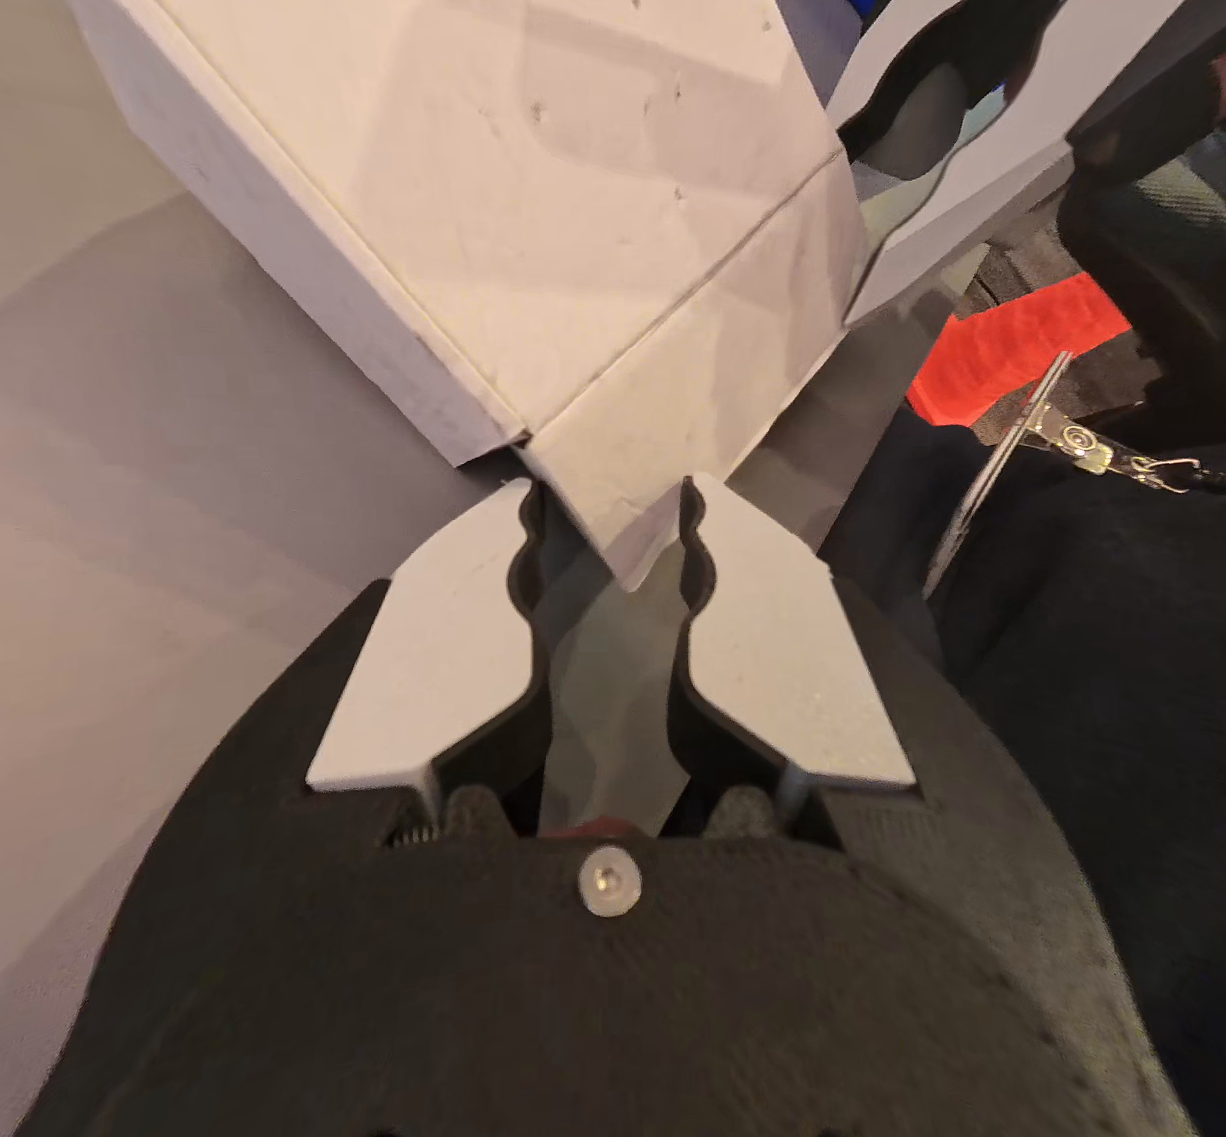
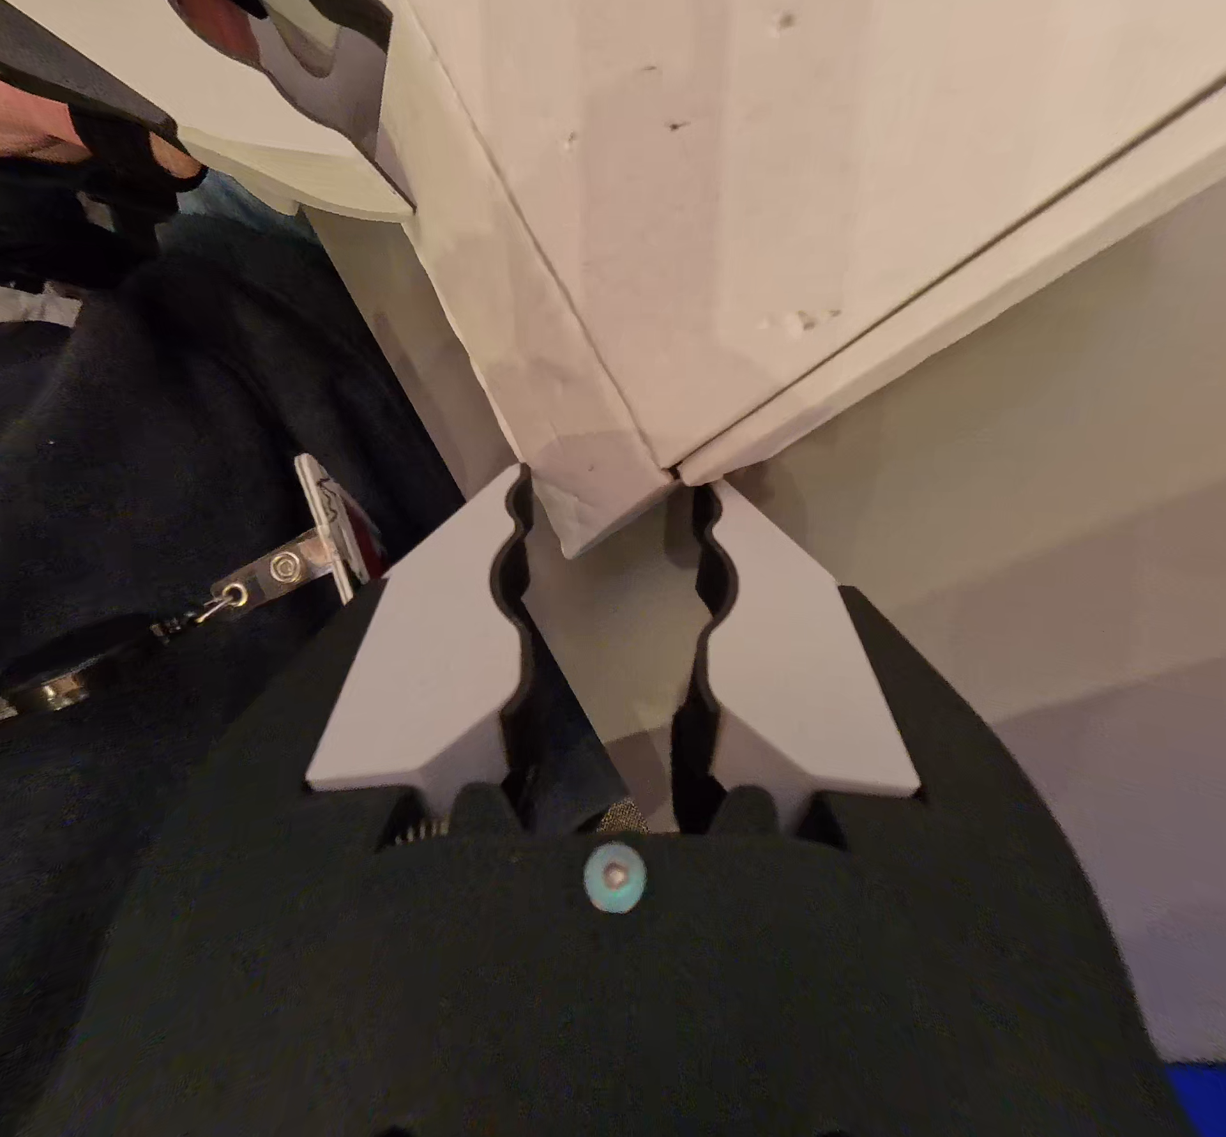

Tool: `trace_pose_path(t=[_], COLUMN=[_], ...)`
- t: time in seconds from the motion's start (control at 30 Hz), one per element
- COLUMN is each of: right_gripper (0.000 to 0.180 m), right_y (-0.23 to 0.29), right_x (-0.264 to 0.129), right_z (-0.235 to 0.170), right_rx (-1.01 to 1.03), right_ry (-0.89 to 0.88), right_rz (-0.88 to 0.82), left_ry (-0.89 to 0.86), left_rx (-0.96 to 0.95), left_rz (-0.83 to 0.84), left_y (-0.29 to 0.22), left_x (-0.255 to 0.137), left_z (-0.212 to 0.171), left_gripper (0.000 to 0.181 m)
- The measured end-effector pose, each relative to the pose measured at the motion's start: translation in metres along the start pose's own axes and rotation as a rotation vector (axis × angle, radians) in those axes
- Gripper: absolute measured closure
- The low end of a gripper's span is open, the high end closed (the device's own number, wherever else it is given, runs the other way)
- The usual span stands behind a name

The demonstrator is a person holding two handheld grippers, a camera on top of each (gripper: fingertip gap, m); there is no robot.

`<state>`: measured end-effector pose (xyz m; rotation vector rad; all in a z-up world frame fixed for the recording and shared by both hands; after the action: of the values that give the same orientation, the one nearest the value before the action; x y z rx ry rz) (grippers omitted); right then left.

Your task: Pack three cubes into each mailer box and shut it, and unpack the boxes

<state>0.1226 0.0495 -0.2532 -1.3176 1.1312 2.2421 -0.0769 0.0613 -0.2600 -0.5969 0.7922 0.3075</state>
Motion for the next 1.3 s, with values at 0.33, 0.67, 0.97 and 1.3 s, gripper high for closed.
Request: trace_pose_path(t=[0.33, 0.67, 0.97, 1.3], right_gripper=[0.12, 0.138, 0.141, 0.148], right_y=[-0.005, -0.005, -0.005, -0.002], right_x=[-0.013, -0.008, -0.015, -0.004], right_z=[0.0, 0.008, 0.006, 0.01], right_rx=[-0.006, -0.03, -0.042, -0.008], right_ry=[0.001, -0.036, -0.033, -0.05], right_rz=[-0.042, 0.002, -0.017, 0.086], left_ry=[-0.019, 0.019, -0.023, 0.042], left_rx=[0.023, 0.082, 0.122, 0.132], left_rz=[0.059, 0.046, 0.074, 0.03], left_y=[0.011, 0.014, 0.022, 0.021], left_x=[-0.011, -0.01, -0.027, -0.013], left_z=[0.004, 0.007, 0.017, 0.013], left_gripper=[0.134, 0.137, 0.128, 0.136])
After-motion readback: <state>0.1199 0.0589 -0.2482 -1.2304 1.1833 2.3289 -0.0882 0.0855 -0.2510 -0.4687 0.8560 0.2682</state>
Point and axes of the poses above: each gripper's, where its closed fingertips meet, x out along the fingers, z out of its top, y = z × x across the jaws, the point moved 7 cm from there along -x, back along the fingers, and after that the axes turned 7 degrees about y, right-handed, at the moved point
